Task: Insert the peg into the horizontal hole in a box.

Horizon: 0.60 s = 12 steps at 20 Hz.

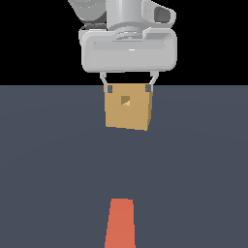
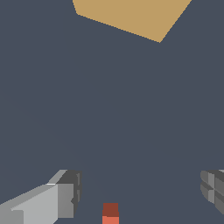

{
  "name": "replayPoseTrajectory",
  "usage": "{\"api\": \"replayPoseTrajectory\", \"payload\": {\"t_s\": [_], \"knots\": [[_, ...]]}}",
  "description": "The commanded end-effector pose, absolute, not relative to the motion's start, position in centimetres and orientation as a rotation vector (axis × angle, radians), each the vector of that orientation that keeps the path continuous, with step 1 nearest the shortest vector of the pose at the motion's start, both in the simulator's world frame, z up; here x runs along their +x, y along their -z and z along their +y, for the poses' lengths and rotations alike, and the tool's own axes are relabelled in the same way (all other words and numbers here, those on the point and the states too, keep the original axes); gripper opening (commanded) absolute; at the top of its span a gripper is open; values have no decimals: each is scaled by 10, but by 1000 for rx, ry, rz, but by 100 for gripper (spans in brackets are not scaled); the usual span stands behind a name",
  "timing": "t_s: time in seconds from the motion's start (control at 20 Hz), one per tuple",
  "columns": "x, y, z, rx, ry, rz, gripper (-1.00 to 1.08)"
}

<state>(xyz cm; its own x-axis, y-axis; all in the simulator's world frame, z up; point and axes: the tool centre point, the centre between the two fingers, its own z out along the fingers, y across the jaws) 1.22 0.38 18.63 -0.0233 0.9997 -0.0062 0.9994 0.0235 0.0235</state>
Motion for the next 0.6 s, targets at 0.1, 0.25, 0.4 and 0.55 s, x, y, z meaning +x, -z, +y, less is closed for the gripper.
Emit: {"api": "replayPoseTrajectory", "payload": {"t_s": [0.1,0.25,0.4,0.55], "knots": [[12,-186,2,2181,-20,2232,100],[11,-182,-7,2183,-19,2231,100],[10,-176,-23,2187,-18,2229,100],[9,-167,-47,2192,-16,2225,100]]}}
